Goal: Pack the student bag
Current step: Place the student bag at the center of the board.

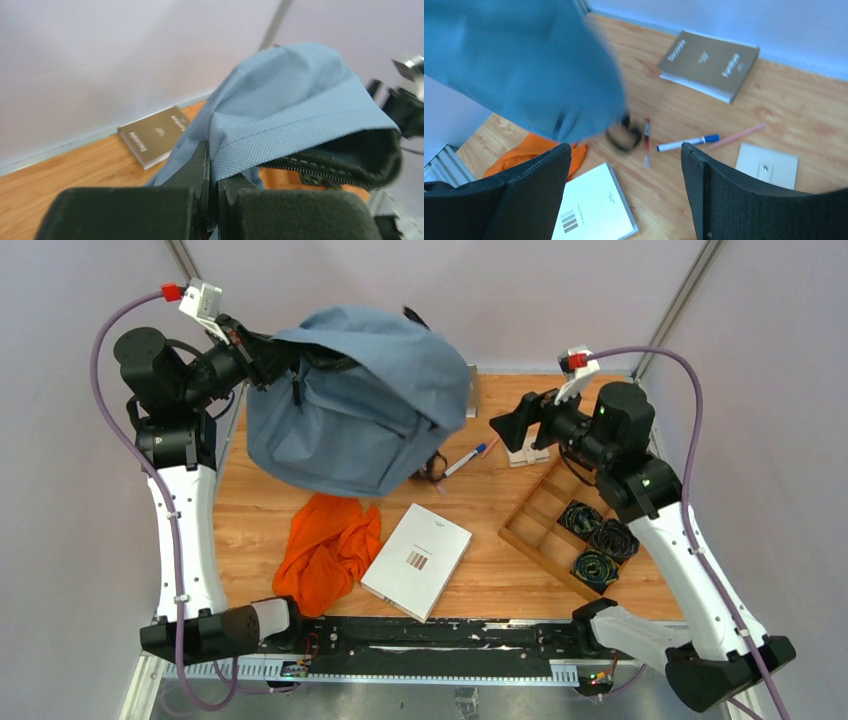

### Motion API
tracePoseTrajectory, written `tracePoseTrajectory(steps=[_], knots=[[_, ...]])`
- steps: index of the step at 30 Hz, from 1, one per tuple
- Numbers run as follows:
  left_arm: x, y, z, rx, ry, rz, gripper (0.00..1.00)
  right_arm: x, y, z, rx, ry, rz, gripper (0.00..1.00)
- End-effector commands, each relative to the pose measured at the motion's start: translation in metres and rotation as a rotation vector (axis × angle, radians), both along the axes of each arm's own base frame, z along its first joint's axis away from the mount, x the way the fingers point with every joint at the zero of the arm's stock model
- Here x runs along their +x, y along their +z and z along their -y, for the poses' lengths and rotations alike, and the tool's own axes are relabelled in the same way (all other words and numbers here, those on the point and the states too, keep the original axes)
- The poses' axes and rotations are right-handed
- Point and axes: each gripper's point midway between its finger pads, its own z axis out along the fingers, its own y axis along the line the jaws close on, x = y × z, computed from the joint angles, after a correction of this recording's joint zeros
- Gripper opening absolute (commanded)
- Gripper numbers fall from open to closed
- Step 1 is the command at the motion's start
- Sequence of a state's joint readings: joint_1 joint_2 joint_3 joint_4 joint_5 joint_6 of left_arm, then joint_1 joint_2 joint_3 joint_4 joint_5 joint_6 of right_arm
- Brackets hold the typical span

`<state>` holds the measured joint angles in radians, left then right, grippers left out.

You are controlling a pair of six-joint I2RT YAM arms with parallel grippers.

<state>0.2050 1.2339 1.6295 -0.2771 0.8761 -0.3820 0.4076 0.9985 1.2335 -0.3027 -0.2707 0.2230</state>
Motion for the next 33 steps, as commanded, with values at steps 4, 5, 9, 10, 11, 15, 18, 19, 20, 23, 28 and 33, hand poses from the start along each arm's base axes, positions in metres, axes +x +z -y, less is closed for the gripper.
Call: tracePoseTrajectory(steps=[4,5,9,10,11,15,18,19,20,23,28,33], knots=[[-0.054,0.035,0.037,0.033,-0.233,0.188,0.00,-0.019,0.067,-0.047,0.012,0.312,0.140,1.00],[-0.055,0.034,0.037,0.037,-0.226,0.184,0.00,-0.022,0.072,-0.054,0.026,0.358,0.139,1.00],[-0.063,0.032,0.040,0.047,-0.243,0.175,0.00,-0.054,0.095,-0.090,0.153,0.688,0.108,1.00],[-0.063,0.031,0.039,0.051,-0.238,0.173,0.00,-0.064,0.100,-0.097,0.188,0.776,0.107,1.00],[-0.063,0.031,0.038,0.055,-0.228,0.172,0.00,-0.072,0.104,-0.101,0.222,0.845,0.087,1.00],[-0.063,0.026,0.037,0.076,-0.222,0.171,0.00,-0.091,0.121,-0.106,0.314,0.973,0.103,1.00],[-0.064,0.022,0.037,0.089,-0.213,0.173,0.00,-0.100,0.129,-0.107,0.351,1.001,0.111,1.00],[-0.064,0.021,0.037,0.088,-0.212,0.170,0.00,-0.104,0.130,-0.109,0.352,1.015,0.115,1.00],[-0.064,0.021,0.036,0.087,-0.211,0.169,0.00,-0.108,0.130,-0.111,0.350,1.028,0.116,1.00],[-0.066,0.021,0.037,0.086,-0.209,0.169,0.00,-0.120,0.125,-0.124,0.322,1.074,0.112,1.00],[-0.072,0.022,0.039,0.091,-0.219,0.177,0.00,-0.121,0.092,-0.162,0.215,1.055,0.033,1.00],[-0.073,0.010,0.034,0.147,-0.183,0.167,0.00,-0.099,0.047,-0.188,0.108,0.947,-0.099,0.99]])
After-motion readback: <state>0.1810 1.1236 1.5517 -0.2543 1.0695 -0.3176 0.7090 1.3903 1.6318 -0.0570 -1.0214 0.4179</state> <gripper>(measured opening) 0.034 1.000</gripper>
